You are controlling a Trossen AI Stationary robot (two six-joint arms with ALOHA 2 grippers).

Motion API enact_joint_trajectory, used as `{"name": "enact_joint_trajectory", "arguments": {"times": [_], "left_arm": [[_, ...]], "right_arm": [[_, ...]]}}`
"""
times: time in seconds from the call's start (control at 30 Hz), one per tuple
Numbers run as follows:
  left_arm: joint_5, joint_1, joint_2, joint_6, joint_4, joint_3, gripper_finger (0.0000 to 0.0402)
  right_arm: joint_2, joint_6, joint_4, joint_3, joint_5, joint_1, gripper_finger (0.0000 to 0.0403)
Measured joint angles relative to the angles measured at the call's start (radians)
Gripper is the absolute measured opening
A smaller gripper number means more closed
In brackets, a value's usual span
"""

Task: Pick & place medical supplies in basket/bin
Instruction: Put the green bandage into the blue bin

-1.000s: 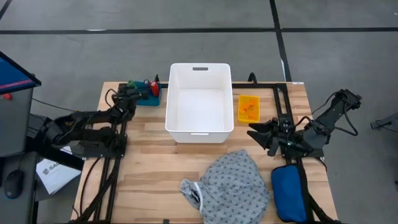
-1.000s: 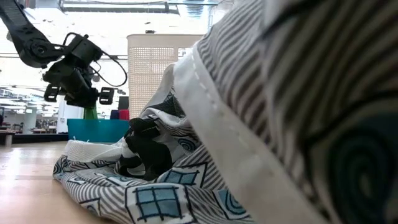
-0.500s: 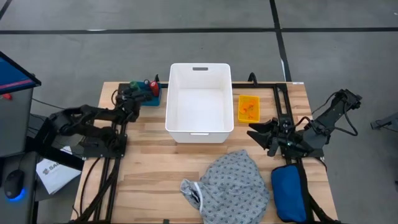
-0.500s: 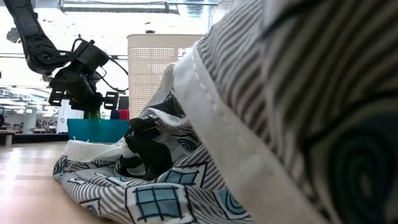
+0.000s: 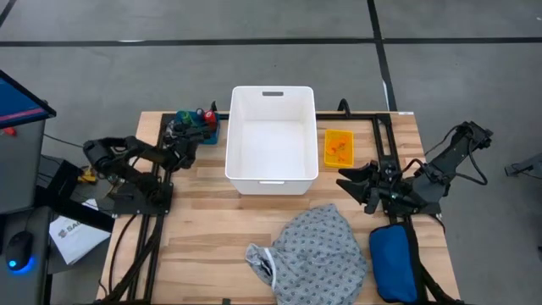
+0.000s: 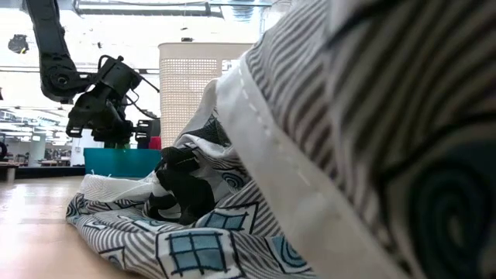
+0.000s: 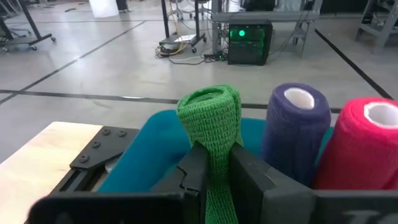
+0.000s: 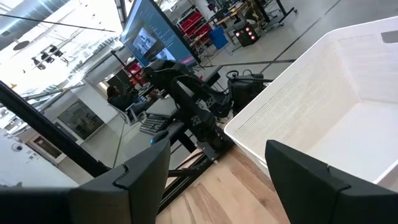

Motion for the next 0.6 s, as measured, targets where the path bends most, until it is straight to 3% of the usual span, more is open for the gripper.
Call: {"name": "enact_joint_trajectory", "arguments": {"times": [0.6], "left_arm": [[0.010, -0.036, 0.094, 0.048, 0.098, 0.000, 0.0048]], "right_arm": [[0.000, -0.006, 0.000, 0.000, -0.017, 0.001, 0.0260]]}}
